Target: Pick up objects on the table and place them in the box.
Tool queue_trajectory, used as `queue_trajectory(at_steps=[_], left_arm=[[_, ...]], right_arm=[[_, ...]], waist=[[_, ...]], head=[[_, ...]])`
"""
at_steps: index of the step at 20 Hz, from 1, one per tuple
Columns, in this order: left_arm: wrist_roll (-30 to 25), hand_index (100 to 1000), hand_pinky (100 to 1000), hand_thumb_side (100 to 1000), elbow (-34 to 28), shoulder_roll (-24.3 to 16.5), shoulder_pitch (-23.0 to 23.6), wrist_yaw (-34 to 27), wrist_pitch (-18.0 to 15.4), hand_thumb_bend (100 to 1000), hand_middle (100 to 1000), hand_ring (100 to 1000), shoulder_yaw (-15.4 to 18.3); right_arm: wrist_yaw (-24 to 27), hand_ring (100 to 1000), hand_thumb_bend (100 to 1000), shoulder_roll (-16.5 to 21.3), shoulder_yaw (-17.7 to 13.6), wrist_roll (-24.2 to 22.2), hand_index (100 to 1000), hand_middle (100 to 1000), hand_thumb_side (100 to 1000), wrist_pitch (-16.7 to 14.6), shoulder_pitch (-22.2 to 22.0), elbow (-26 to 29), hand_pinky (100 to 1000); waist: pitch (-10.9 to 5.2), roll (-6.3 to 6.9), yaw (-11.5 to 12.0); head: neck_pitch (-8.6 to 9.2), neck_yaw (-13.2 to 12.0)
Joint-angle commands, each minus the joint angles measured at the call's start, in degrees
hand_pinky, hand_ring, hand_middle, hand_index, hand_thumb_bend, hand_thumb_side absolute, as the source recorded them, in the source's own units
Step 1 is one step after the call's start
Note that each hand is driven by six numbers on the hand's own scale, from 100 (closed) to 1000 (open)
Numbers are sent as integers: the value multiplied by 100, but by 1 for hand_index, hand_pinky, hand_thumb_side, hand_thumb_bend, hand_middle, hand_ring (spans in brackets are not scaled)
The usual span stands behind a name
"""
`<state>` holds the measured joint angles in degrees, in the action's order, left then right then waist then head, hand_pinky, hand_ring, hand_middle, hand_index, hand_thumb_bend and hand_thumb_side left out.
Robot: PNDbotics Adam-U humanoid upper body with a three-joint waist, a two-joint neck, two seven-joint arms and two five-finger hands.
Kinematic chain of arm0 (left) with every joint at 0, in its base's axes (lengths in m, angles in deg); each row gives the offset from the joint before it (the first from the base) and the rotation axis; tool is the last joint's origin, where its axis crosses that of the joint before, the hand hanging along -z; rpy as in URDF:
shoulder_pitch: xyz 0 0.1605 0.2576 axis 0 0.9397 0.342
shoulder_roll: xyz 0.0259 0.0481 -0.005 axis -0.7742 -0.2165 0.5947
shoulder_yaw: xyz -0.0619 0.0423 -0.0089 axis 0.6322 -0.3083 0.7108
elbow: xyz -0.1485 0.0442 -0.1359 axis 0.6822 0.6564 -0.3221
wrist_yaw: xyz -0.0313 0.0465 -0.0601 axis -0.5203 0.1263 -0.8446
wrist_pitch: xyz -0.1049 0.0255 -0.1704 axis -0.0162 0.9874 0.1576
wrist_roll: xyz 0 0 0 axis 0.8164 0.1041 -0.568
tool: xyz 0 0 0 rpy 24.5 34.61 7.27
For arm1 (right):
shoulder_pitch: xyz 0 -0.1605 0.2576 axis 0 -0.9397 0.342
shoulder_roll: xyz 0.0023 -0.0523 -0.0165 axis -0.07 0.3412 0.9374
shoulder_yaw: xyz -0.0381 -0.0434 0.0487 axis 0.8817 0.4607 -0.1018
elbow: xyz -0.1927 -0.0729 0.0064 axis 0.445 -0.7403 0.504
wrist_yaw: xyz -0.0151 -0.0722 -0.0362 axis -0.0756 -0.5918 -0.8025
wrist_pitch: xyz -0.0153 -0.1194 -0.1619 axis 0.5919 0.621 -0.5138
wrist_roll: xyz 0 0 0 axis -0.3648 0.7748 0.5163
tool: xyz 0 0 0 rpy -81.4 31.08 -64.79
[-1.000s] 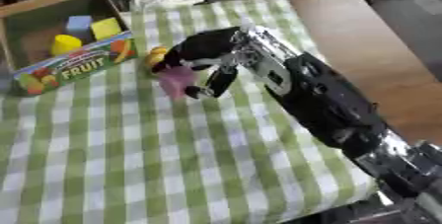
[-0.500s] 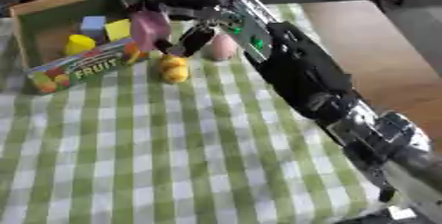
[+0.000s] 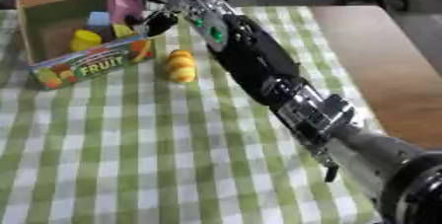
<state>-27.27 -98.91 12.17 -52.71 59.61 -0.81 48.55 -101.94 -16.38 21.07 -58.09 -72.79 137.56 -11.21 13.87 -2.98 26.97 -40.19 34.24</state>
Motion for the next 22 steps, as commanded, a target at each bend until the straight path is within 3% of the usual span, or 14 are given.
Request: queue_trajectory(at_steps=[1, 3, 8, 11, 15, 17, 19, 22], left_arm=[[-31, 810, 622, 721, -120, 22, -86, -79, -51, 100, 571, 661, 11], [-32, 806, 620, 721, -120, 40, -90, -90, -64, 100, 569, 658, 26], [-42, 801, 617, 720, -120, 68, -131, -108, -70, 100, 564, 651, 38], [-60, 800, 616, 720, -120, 83, -171, -104, -55, 100, 562, 648, 37], [-54, 801, 615, 720, -120, 94, -185, -75, -33, 100, 559, 645, 55], [-40, 801, 615, 721, -120, 95, -182, -67, -23, 100, 559, 645, 62], [-34, 801, 615, 722, -120, 91, -178, -58, -17, 100, 559, 645, 64], [-31, 802, 615, 720, -120, 87, -172, -47, -13, 100, 559, 645, 68]], right_arm=[[-141, 660, 100, -106, -44, 292, 935, 611, 100, 269, 204, -75, 751], [-210, 662, 100, -230, 9, 477, 937, 645, 100, 453, 251, -141, 750], [-512, 748, 100, -406, 217, 916, 997, 855, 118, 892, 260, -254, 770], [-752, 807, 100, -378, 396, 1162, 1000, 943, 419, 1124, 227, -178, 796], [-1101, 845, 100, -359, 495, 1380, 1000, 1000, 540, 1180, 167, -56, 815], [-1286, 857, 100, -367, 486, 1355, 1000, 1000, 516, 1105, 152, -11, 820], [-1468, 871, 100, -364, 481, 1246, 1000, 1000, 436, 1018, 138, 19, 830], [-1757, 905, 100, -371, 466, 880, 1000, 1000, 128, 882, 127, -14, 860]], waist=[[-69, 12, 62], [-61, -17, 135], [-67, -96, 227], [-77, -146, 209], [-85, -167, 149], [-87, -167, 118], [-85, -165, 87], [-86, -154, 59]], head=[[81, 168], [77, 242], [87, 310], [118, 294], [136, 274], [142, 265], [146, 254], [150, 256]])
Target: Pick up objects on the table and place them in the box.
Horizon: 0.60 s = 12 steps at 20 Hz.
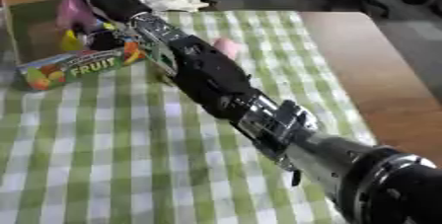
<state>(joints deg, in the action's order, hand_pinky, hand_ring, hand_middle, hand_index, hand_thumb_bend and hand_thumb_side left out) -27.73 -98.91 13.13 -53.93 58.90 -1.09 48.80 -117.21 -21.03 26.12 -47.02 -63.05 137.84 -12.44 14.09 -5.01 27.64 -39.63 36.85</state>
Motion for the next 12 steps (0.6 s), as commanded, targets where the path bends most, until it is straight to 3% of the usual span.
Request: queue_trajectory(at_steps=[1, 4, 12], left_arm=[[22, 802, 615, 720, -120, -11, -47, 28, 14, 100, 559, 645, 49], [41, 802, 614, 720, -120, -16, -41, 33, 12, 100, 559, 645, 64], [66, 803, 614, 723, -120, -21, -24, 61, 17, 100, 558, 645, 92]], right_arm=[[-309, 921, 111, 91, -51, -379, 1000, 1000, 100, -145, 94, 105, 875], [-419, 953, 213, 89, -96, -668, 1000, 1000, 100, -272, 85, 122, 910], [-95, 985, 202, 201, -128, -889, 1000, 1000, 100, -470, 55, 394, 941]], waist=[[-108, 53, -11], [-105, 65, -25], [-85, 75, -94]], head=[[96, -5], [104, 2], [126, 1]])
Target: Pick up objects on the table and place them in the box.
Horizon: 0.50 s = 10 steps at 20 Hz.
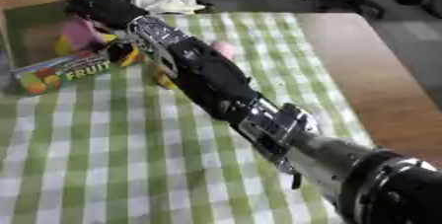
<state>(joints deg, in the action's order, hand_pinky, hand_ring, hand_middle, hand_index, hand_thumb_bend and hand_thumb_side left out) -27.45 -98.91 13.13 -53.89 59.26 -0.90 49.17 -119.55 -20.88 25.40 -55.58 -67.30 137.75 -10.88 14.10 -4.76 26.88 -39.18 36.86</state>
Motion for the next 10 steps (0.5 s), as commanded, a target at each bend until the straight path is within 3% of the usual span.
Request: queue_trajectory(at_steps=[1, 5, 10], left_arm=[[41, 803, 615, 725, -120, -23, -22, 33, 3, 100, 559, 646, 64], [66, 804, 614, 730, -120, -48, 14, 77, 29, 100, 559, 646, 108], [92, 805, 615, 732, -120, -105, 70, 133, 48, 100, 560, 648, 151]], right_arm=[[238, 982, 173, 244, -66, -60, 1000, 1000, 100, -69, 47, 341, 941], [900, 975, 100, 599, -185, -309, 1000, 1000, 100, -118, -66, 919, 939], [1811, 965, 100, 1104, -543, -664, 1000, 1000, 100, 100, -345, 1333, 932]], waist=[[-85, 49, -47], [-94, 33, -187], [-135, 24, -370]], head=[[85, -11], [108, -64], [103, -114]])
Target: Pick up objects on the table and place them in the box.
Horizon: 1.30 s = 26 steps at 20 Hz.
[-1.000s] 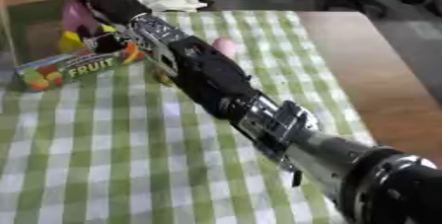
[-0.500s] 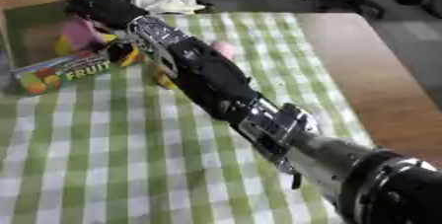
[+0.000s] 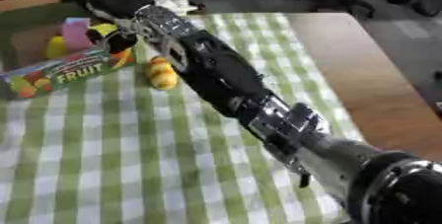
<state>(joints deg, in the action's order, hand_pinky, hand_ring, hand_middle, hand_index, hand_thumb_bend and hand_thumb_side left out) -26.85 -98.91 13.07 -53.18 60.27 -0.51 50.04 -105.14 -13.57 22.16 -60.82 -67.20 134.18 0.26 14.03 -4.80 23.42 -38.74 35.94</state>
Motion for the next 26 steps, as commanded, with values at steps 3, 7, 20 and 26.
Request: queue_trajectory(at_steps=[3, 7, 20, 26], left_arm=[[32, 806, 615, 734, -120, -128, 51, 86, 33, 100, 560, 648, 90], [33, 807, 616, 735, -120, -155, 96, 125, 45, 100, 560, 649, 112], [16, 807, 615, 739, -120, -177, 166, 183, 60, 100, 560, 649, 125], [22, 807, 614, 741, -120, -175, 172, 190, 67, 100, 564, 649, 129]], right_arm=[[620, 964, 100, 569, -381, -305, 1000, 1000, 100, 197, -216, 106, 928], [439, 969, 100, 764, -500, -620, 1000, 1000, 101, 258, -522, -331, 921], [-866, 983, 208, 895, -629, -1265, 1000, 1000, 238, -31, -836, -1624, 912], [-1249, 846, 230, 871, -686, -1142, 977, 616, 259, 15, -830, -1758, 836]], waist=[[-162, 28, -130], [-202, 32, -203], [-231, 45, -260], [-230, 43, -269]], head=[[51, -51], [54, -75], [45, -80], [47, -84]])
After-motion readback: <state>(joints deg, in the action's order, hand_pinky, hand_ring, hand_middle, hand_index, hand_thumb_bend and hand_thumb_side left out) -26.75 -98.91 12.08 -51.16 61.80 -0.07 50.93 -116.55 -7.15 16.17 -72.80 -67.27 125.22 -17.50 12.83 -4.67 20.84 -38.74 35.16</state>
